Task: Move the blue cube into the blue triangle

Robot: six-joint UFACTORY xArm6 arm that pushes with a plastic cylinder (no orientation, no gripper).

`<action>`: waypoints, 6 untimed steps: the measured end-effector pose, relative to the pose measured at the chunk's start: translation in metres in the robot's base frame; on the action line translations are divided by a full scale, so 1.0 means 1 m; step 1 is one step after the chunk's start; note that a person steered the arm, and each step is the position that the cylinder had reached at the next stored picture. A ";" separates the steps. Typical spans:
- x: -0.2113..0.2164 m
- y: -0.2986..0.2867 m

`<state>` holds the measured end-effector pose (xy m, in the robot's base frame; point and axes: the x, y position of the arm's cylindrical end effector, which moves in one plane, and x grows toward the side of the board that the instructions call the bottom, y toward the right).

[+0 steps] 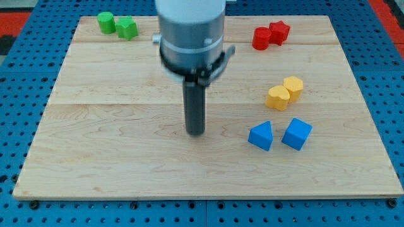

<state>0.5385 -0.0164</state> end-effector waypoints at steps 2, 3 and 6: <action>0.049 0.147; 0.054 0.203; -0.014 0.135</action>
